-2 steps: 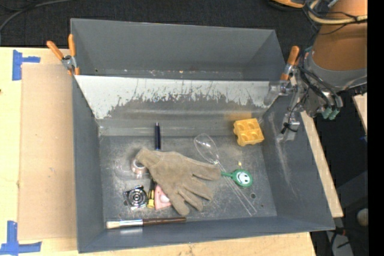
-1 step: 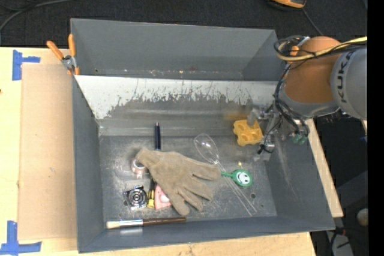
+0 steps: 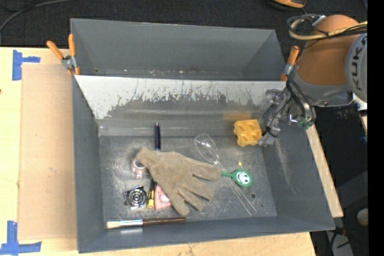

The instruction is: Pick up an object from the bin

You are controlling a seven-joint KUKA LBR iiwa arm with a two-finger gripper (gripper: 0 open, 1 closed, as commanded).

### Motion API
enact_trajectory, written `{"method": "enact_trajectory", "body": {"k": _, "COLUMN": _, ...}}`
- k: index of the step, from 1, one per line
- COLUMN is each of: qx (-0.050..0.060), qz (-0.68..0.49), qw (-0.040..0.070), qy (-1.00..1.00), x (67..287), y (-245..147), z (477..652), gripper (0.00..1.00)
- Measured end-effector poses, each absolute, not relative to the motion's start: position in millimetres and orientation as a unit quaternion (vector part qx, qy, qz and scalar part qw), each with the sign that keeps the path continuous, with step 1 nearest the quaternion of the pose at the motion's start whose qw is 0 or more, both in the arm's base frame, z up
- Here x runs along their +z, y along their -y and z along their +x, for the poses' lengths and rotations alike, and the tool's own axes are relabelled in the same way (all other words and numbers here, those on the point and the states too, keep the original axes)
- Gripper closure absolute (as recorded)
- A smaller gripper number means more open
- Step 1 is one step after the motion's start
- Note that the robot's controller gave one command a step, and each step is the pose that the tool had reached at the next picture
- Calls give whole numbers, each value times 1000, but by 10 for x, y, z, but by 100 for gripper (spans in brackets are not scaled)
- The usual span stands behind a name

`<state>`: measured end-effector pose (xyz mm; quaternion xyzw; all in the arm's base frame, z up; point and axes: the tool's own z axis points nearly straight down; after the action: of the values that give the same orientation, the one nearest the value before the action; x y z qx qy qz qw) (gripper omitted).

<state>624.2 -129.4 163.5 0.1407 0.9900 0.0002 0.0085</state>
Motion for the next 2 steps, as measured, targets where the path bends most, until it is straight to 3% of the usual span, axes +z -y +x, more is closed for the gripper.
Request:
{"method": "enact_trajectory", "body": {"k": 1, "qx": 1, "qz": 96, "qw": 3, "qy": -995, "x": 998, "y": 1165, "z": 6111, "gripper": 0}}
{"method": "enact_trajectory", "body": {"k": 2, "qx": 1, "qz": 159, "qw": 15, "qy": -987, "x": 739, "y": 1186, "z": 6109, "gripper": 0}}
